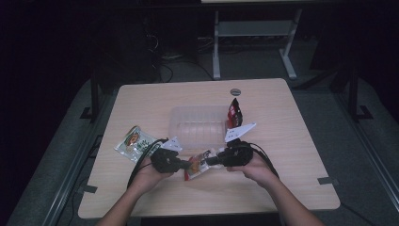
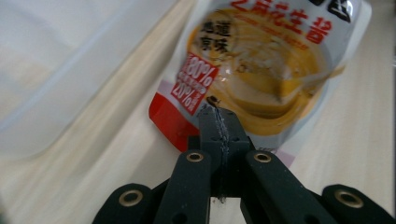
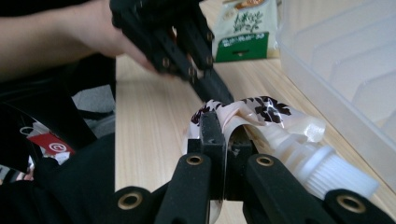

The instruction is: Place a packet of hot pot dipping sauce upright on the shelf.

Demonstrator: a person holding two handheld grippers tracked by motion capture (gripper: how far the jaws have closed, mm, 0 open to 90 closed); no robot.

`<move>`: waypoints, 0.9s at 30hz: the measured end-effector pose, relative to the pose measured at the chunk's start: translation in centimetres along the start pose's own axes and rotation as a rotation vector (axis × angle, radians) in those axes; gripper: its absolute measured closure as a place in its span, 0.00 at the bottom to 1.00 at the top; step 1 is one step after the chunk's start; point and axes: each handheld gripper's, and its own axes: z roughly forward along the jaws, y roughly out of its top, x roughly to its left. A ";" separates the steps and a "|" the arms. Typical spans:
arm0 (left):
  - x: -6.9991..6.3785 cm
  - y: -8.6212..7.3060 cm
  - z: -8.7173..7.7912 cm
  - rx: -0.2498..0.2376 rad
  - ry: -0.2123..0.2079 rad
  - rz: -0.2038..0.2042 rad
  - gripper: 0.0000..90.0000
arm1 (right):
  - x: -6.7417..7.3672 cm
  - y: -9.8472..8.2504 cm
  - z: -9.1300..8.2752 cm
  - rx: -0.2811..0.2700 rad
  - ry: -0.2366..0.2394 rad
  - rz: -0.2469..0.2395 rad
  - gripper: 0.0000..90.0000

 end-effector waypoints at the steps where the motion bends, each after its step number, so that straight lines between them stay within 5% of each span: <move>1: -0.2 0.1 0.2 0.000 -0.015 0.005 1.00 | 0.0 0.0 -0.1 -0.005 0.004 -0.001 1.00; 6: -1.3 0.7 1.0 -0.002 -0.040 0.030 1.00 | 0.3 0.4 -0.2 -0.020 0.021 -0.009 1.00; 13: -2.2 1.2 1.9 -0.039 -0.103 0.013 1.00 | 0.7 0.7 -0.2 -0.041 0.035 -0.021 1.00; 20: -2.3 1.3 1.6 -0.036 -0.090 0.032 1.00 | 0.8 0.7 -0.8 -0.042 0.023 -0.037 1.00; 27: -1.5 0.8 0.5 -0.050 -0.075 0.020 0.83 | 1.0 1.0 -1.7 -0.044 0.005 -0.045 1.00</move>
